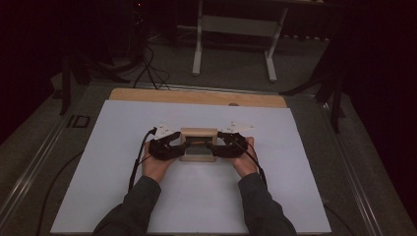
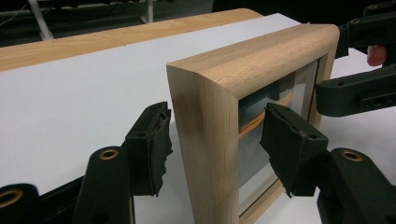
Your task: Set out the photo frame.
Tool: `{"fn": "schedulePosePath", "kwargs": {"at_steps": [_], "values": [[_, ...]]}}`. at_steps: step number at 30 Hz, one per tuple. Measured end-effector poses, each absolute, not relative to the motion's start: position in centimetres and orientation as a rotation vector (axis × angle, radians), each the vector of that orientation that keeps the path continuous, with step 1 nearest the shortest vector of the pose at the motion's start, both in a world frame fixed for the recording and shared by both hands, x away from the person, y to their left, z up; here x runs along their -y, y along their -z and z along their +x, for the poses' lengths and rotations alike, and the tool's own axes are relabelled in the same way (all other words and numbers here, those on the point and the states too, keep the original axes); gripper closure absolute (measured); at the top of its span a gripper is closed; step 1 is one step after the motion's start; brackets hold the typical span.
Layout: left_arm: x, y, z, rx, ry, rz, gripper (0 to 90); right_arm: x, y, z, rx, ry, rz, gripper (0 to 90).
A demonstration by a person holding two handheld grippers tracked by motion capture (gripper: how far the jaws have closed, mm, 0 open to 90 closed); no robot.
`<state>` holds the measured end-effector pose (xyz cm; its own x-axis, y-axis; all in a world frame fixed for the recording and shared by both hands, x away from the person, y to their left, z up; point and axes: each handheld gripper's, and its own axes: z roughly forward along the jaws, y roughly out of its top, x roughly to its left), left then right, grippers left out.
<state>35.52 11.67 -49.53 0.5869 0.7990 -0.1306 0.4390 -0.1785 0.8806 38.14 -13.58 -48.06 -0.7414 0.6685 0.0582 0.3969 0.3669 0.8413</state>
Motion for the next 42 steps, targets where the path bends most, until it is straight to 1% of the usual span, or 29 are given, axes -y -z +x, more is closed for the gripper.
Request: {"fn": "schedulePosePath", "kwargs": {"at_steps": [10,21,34,42], "values": [[-12.3,48.7,34.8,-1.018,-0.482,1.813,41.7,14.3,47.6,37.7,-2.321,-1.321,0.945,33.3],[-14.1,47.8,33.4,-1.030,-0.527,1.802,41.7,16.1,46.7,36.9,-2.272,-1.352,0.950,32.9],[-15.9,46.6,31.3,-0.996,-0.573,1.765,41.4,18.1,45.5,35.1,-2.217,-1.395,0.918,32.8],[-17.5,46.7,29.8,-0.993,-0.576,1.756,41.4,19.8,45.3,33.8,-2.199,-1.389,0.902,32.8]]}}
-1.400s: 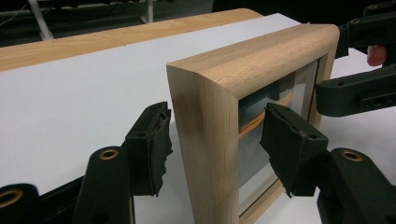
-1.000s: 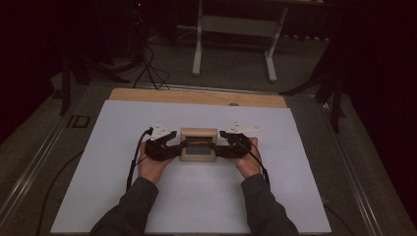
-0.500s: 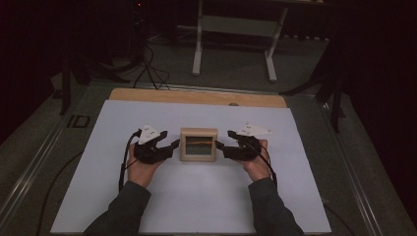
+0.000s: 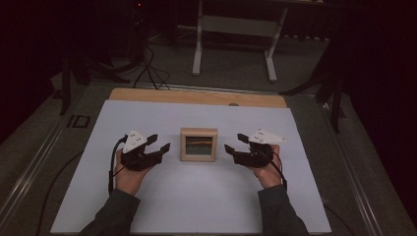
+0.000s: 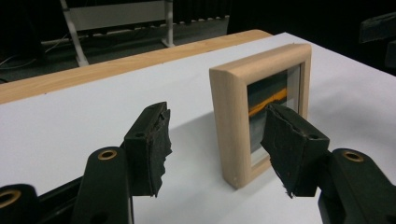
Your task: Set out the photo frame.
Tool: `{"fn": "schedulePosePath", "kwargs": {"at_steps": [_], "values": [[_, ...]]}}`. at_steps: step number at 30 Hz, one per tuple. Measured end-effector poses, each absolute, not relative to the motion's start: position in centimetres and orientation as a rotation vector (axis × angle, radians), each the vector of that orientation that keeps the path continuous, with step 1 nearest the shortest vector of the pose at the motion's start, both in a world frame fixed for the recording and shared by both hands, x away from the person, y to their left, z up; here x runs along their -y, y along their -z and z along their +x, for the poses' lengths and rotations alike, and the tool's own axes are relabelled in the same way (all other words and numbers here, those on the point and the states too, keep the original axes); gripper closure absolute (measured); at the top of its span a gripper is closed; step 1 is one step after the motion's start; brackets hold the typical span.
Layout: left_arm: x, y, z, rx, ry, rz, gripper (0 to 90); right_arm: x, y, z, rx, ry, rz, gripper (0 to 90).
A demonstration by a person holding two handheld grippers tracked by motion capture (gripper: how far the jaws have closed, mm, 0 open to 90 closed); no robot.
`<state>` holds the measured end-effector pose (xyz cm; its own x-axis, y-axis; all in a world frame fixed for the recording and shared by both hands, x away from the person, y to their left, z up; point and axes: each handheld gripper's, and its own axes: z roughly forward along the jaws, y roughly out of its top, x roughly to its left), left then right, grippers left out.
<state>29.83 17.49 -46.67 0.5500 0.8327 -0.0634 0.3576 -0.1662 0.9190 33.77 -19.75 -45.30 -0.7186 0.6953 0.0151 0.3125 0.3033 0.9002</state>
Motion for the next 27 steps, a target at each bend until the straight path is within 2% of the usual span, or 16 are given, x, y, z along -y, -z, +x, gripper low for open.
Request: {"fn": "schedulePosePath", "kwargs": {"at_steps": [27], "values": [[-22.3,47.6,25.6,-0.926,-0.555,1.778,40.9,23.2,46.6,30.5,-2.200,-1.408,0.854,32.8]]}}
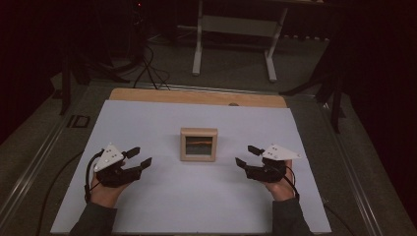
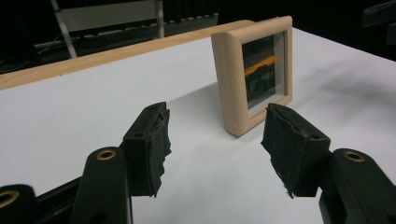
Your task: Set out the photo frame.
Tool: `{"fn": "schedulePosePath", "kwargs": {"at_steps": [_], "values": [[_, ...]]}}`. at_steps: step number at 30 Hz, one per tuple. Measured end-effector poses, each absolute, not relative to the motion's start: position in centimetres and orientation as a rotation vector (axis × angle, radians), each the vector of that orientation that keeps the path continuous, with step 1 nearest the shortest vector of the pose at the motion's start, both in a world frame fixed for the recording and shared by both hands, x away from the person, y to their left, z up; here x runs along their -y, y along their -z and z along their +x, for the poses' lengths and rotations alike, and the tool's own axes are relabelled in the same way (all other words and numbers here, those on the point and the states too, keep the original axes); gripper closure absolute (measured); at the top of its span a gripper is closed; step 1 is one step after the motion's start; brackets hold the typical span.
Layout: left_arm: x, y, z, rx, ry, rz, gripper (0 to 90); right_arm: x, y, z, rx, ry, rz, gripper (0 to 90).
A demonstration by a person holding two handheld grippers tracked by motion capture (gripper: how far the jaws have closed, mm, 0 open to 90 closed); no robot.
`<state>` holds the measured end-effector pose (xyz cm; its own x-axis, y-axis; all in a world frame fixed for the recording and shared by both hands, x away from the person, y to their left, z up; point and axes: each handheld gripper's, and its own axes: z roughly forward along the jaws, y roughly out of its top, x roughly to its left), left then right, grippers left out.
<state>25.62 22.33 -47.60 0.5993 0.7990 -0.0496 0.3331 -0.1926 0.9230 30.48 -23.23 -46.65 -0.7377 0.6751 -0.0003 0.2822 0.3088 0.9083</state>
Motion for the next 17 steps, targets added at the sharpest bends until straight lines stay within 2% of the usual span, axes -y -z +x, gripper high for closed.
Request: {"fn": "schedulePosePath", "kwargs": {"at_steps": [17], "values": [[-23.5,48.3,24.2,-0.917,-0.538,1.785,40.9,24.4,46.8,28.6,-2.203,-1.413,0.822,32.8]]}}
